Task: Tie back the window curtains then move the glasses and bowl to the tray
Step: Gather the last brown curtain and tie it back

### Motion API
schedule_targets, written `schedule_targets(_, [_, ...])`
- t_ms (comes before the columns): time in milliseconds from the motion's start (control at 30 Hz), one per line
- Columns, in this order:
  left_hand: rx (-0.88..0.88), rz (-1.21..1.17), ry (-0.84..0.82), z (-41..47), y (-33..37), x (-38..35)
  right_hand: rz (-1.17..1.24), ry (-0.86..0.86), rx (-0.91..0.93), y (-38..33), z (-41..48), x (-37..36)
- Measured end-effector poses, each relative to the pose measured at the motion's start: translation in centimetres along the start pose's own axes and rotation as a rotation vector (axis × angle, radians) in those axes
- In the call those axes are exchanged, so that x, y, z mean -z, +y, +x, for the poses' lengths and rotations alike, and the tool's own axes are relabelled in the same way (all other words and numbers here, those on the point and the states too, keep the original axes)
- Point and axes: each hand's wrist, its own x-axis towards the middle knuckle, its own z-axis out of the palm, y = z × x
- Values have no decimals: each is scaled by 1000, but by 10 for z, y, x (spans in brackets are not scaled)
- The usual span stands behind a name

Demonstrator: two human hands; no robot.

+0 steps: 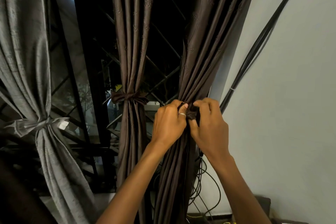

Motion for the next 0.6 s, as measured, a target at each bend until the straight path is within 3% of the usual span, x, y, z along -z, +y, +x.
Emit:
schedule_targets(133, [18,-48,-10,0,0,-1,-83,77,240,8,-9,1])
schedule_targets(233, [20,-144,4,-1,0,-1,-52,66,286,14,-11,1])
schedule_targets(433, [-83,-233,199,-18,-11,-1,188,72,99,21,-11,2])
schedule_targets(600, [45,-438,147,-27,-22,0,456,32,-66,23,-9,4])
